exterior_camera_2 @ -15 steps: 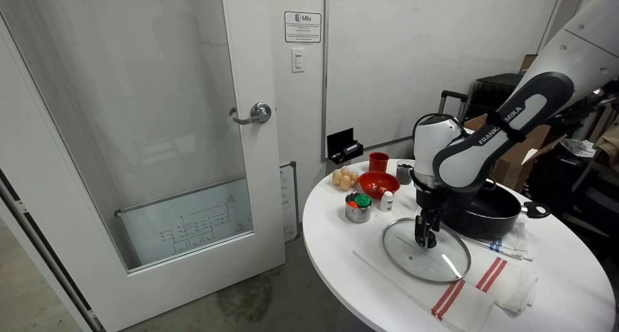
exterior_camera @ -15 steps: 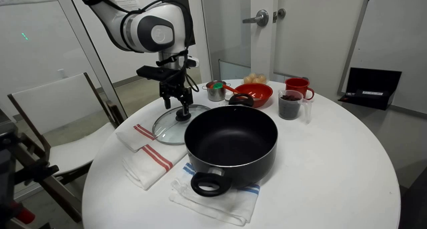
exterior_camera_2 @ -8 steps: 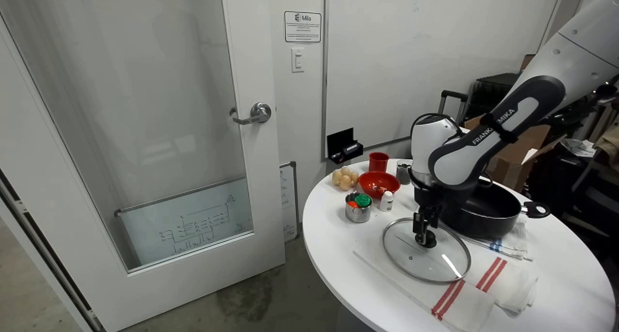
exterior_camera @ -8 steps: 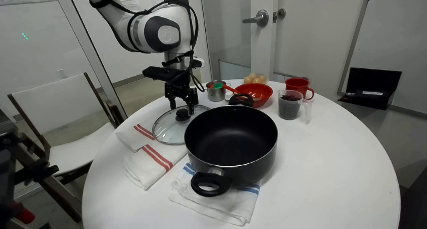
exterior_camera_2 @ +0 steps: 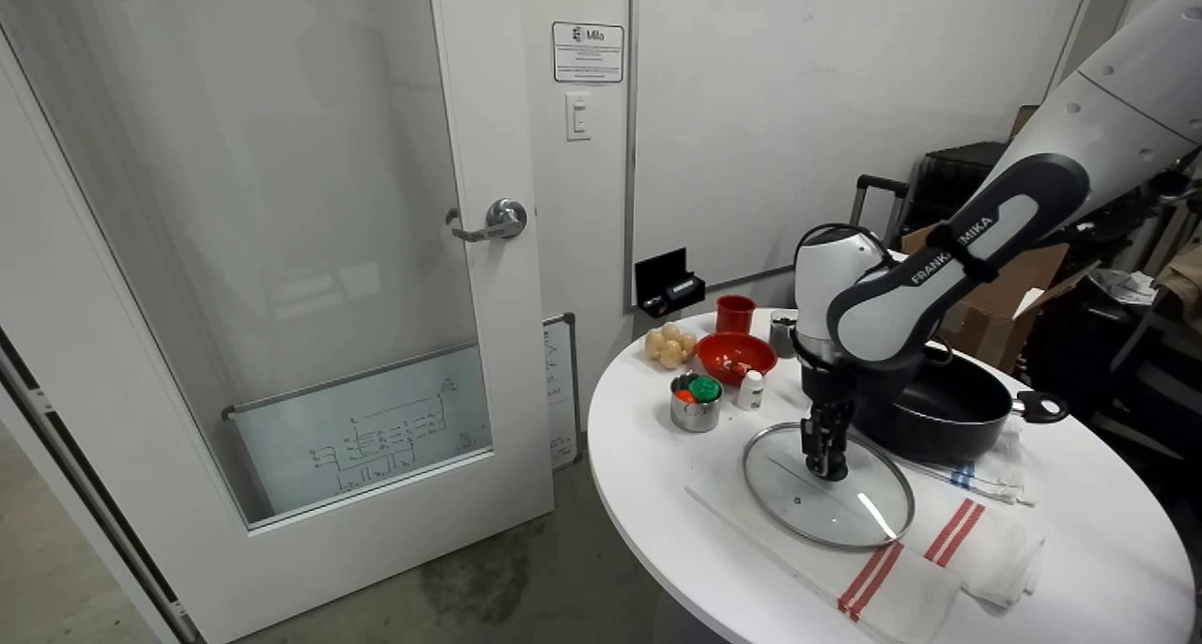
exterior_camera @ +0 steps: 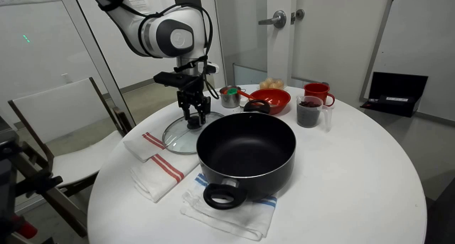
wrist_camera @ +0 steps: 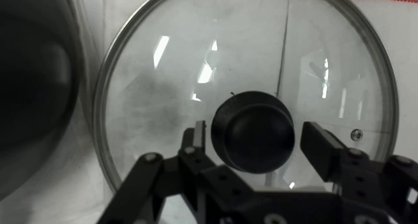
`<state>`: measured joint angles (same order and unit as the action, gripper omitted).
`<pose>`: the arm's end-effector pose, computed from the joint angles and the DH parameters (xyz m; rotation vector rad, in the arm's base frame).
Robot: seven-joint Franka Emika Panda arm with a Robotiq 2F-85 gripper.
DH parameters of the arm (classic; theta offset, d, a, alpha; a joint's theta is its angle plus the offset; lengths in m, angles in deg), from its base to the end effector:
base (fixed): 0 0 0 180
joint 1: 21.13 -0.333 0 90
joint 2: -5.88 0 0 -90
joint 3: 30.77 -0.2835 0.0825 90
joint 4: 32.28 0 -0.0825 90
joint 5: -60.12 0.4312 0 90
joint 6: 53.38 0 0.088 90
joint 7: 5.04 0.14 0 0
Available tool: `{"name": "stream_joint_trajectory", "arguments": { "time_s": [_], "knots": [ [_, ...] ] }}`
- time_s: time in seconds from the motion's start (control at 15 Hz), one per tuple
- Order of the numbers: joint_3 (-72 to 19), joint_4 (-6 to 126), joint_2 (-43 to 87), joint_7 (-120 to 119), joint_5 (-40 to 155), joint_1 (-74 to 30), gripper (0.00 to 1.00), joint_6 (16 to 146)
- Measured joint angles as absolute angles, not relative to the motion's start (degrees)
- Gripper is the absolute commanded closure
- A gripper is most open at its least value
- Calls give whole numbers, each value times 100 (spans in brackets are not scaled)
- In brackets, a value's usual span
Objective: Put the lid on the pot
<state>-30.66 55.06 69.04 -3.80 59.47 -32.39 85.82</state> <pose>0.6213 0.1221 -0.1018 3.0843 0.2833 -0.3032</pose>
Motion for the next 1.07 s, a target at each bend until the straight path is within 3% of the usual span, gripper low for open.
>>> {"name": "stream_joint_trajectory", "arguments": {
  "time_s": [0.2,1.07],
  "knots": [
    [-3072,5483,6904,-380,5947,-3240,75,8579],
    [-3212,5539,6416,-380,5947,-3256,75,8309]
  ]
}}
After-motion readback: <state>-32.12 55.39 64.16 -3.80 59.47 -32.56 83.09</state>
